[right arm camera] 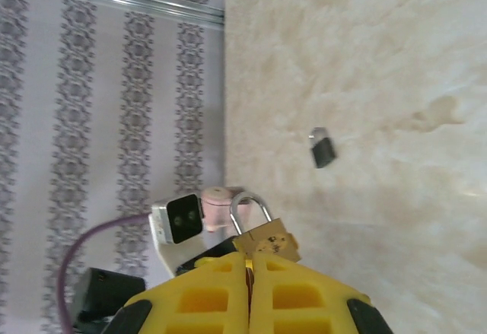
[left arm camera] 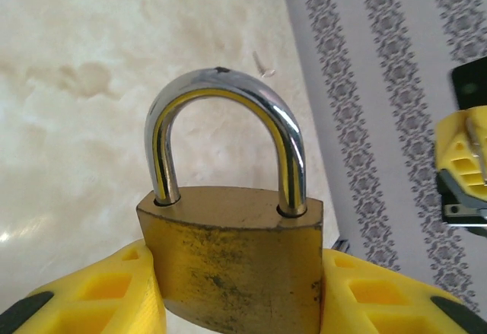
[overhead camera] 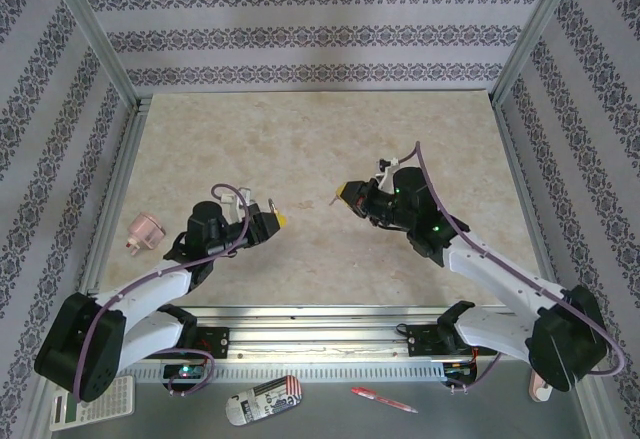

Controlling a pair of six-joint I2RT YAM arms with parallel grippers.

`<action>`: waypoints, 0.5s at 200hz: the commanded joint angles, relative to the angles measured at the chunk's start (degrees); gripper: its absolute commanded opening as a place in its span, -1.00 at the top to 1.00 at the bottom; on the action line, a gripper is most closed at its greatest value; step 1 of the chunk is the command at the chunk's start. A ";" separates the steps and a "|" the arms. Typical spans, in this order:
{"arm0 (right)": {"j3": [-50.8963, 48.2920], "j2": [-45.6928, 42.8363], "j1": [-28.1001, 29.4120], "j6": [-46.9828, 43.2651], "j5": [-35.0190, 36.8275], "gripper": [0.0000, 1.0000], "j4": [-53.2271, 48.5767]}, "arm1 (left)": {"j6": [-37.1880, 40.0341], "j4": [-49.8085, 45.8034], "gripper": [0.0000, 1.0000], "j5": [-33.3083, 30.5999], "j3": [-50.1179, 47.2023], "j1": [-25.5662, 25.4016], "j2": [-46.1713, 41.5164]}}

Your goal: Unlock with the key

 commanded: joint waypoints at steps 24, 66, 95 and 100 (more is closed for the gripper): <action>-6.00 -5.92 6.50 -10.98 15.48 1.00 -0.24 | 0.18 5.70 0.97 -1.80 -0.79 -3.80 7.16; -8.81 -5.18 8.49 -13.03 19.96 1.00 0.89 | -1.24 8.56 0.96 0.12 3.46 -6.72 20.59; -10.64 -6.15 8.76 -12.06 20.88 1.00 1.59 | 2.59 -2.17 0.91 -2.04 7.54 -8.26 22.82; -10.88 -6.53 8.79 -12.05 21.06 1.00 1.47 | 3.85 -5.25 0.86 -2.94 8.43 -8.55 22.69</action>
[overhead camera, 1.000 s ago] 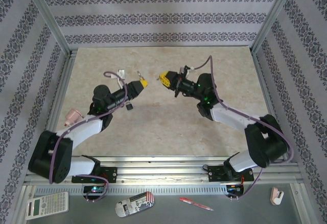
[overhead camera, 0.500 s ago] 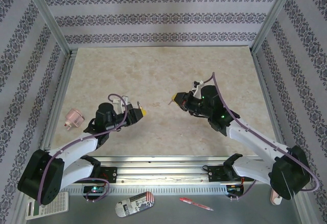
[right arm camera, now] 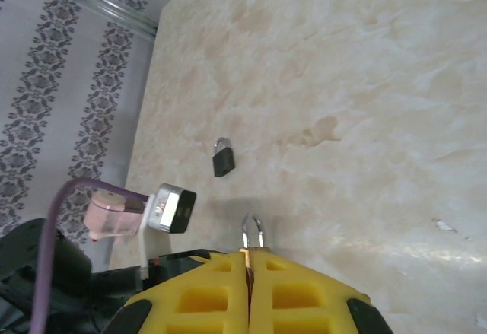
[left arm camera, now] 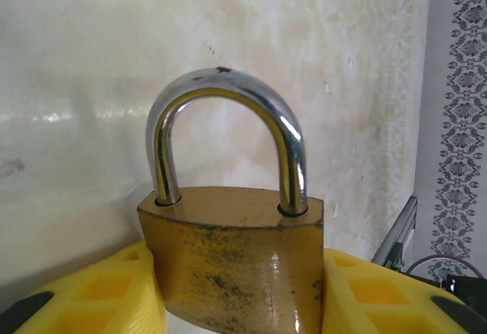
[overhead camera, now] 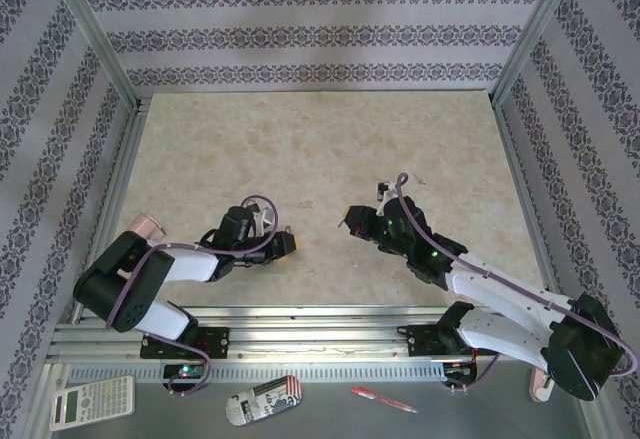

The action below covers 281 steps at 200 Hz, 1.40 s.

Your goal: Unlock with the key

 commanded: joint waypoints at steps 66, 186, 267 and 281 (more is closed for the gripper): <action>-3.44 -6.64 0.39 -0.90 4.98 1.00 -0.56 | 17.95 -54.76 0.72 -14.88 23.23 -3.28 7.29; -9.76 -21.99 -1.21 1.27 5.77 1.00 -7.74 | 19.19 -75.08 -0.43 -24.26 39.48 -10.17 8.00; -14.40 -29.01 -5.52 1.94 0.43 1.00 -10.35 | 18.43 -77.69 -0.31 -26.10 50.45 -14.08 18.39; -15.13 -29.74 -6.00 2.27 -0.10 1.00 -10.35 | 18.64 -78.42 -0.28 -26.59 51.99 -14.26 20.06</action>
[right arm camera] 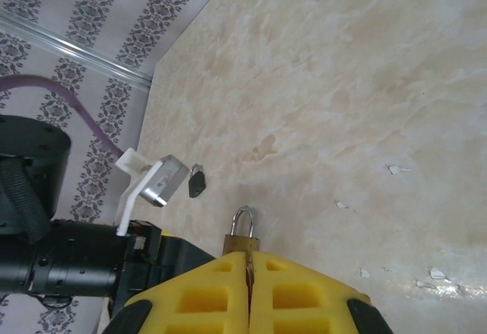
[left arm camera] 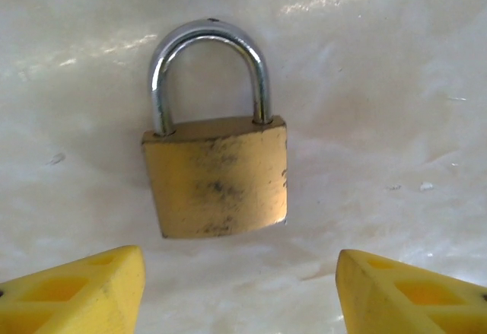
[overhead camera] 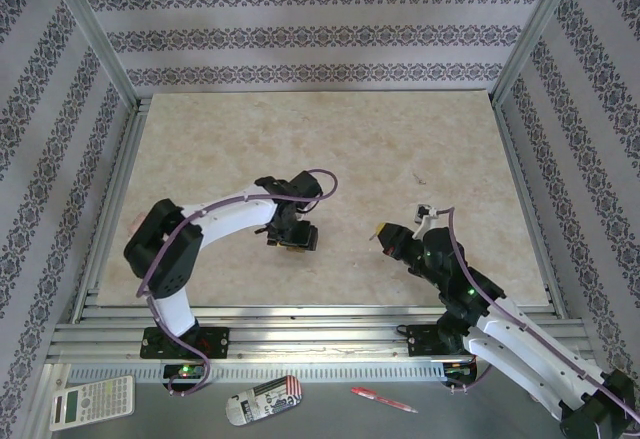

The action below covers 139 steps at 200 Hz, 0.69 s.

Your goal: Unlock with the key

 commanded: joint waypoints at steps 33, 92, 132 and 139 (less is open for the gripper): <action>-3.23 -3.10 -2.00 1.43 -3.45 1.00 -0.72 | 0.45 -4.71 -0.24 -3.00 4.21 -1.00 4.33; -5.46 -5.11 -3.79 1.99 -5.26 1.00 -0.49 | 0.79 -4.64 -0.18 -4.08 5.40 -1.00 8.93; -6.33 -5.40 -4.49 2.17 -6.01 1.00 0.01 | 1.24 -4.72 -0.04 -5.51 6.40 -1.09 11.55; -6.40 -5.52 -4.68 2.21 -6.10 1.00 -0.01 | 1.33 -4.63 -0.02 -5.71 6.34 -1.09 11.80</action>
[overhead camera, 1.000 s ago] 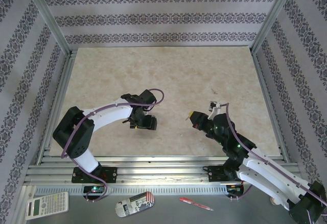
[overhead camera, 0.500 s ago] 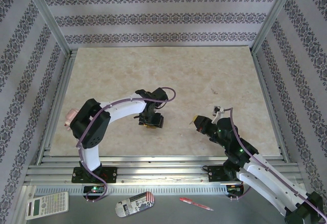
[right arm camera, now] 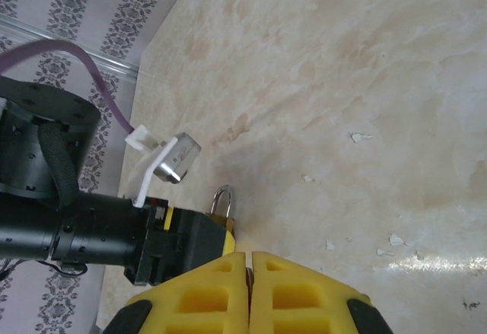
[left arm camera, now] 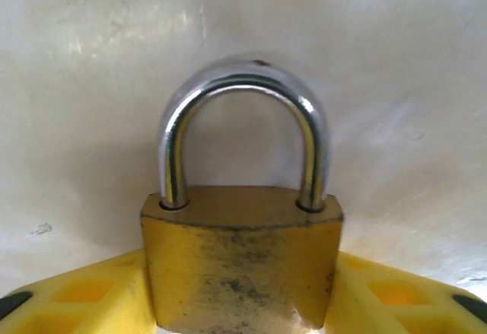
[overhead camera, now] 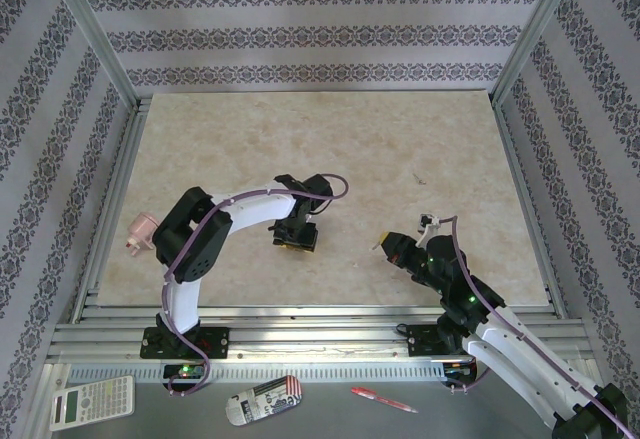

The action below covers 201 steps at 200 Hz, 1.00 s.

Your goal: Unlock with the key

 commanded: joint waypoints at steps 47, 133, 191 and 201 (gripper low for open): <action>-1.64 -0.75 -2.02 0.71 -2.55 1.00 1.48 | 0.76 -2.40 -0.08 -1.54 0.39 -0.62 1.25; -2.43 -1.07 -3.16 0.97 -4.09 1.00 2.18 | 0.26 -8.05 -0.29 -5.94 5.85 -3.15 -2.22; -3.79 -3.47 -3.62 1.84 -4.45 1.00 1.71 | 1.39 -8.19 -0.20 -6.00 8.09 -3.61 2.35; -4.09 -3.95 -3.71 2.14 -4.54 1.00 1.82 | 1.50 -8.59 -0.19 -6.77 8.12 -3.61 2.80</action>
